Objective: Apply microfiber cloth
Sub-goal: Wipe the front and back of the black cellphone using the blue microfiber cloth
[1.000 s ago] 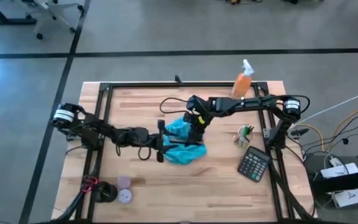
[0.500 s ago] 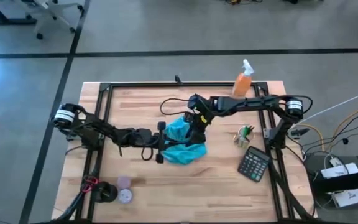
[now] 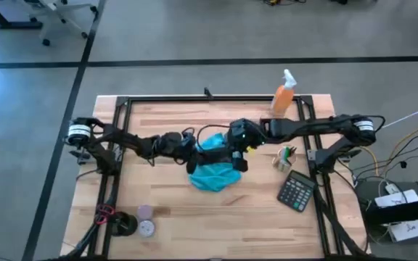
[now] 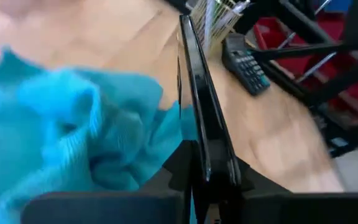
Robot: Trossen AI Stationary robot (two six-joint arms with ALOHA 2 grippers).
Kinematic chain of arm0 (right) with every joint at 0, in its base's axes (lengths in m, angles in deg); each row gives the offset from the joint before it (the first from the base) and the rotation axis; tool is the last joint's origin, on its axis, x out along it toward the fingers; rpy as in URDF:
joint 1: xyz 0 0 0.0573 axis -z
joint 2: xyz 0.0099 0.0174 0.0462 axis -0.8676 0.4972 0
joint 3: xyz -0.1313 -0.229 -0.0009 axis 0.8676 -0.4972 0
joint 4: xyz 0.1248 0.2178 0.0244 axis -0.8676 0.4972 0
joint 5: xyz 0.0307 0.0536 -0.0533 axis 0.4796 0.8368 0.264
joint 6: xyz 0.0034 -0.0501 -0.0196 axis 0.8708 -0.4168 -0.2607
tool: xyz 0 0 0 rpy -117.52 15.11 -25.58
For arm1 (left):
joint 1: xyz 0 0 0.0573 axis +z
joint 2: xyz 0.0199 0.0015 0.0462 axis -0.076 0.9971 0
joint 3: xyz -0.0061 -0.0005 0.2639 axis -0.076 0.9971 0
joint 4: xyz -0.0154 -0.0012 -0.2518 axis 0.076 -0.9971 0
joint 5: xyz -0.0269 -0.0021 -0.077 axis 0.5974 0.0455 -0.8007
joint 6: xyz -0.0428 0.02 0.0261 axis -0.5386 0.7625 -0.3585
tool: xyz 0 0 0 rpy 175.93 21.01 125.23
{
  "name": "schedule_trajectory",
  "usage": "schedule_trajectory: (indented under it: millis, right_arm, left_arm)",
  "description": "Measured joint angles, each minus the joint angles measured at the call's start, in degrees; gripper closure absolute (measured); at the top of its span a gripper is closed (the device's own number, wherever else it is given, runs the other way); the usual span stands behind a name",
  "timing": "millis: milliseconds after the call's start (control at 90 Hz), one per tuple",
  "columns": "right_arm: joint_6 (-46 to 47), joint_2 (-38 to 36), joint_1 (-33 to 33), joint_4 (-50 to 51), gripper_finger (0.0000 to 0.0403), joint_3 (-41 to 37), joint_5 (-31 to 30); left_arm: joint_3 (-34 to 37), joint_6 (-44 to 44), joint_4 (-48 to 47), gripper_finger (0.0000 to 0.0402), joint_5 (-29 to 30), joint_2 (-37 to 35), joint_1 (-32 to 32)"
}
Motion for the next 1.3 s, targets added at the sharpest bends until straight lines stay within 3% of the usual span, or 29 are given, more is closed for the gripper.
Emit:
schedule_trajectory:
  millis: [167,400,478,589,811,1056,1300]
  right_arm:
    - [-0.2,1.7,-0.5,-4.0,0.0051,-4.2,-1.9]
    - [1.4,2.5,-0.3,-4.7,0.0050,-8.9,-4.9]
    - [4.4,2.5,-0.6,-4.6,0.0050,-11.6,-5.2]
    - [9.8,2.5,-1.9,-4.6,0.0050,-15.3,-6.0]
    - [15.2,5.6,-3.0,-7.7,0.0070,-17.9,-9.9]
    - [17.6,11.8,-4.8,-11.1,0.0178,-17.4,-11.3]
    - [10.8,9.6,-4.8,-10.9,0.0384,-14.6,-14.5]
  left_arm:
    - [0.0,-0.4,-1.1,0.0321,-2.6,1.4,0.0]
    - [-0.3,14.4,-11.9,0.0236,-2.4,-2.6,2.7]
    - [-0.4,18.0,-15.1,0.0215,0.3,-4.4,3.7]
    - [-0.3,20.7,-15.5,0.0196,6.2,-4.6,3.3]
    - [-0.5,23.4,-14.2,0.0192,10.0,-0.2,1.9]
    - [-0.3,25.3,-14.3,0.0218,11.2,3.0,1.9]
    - [-0.3,25.5,-14.0,0.0240,10.9,4.4,1.7]
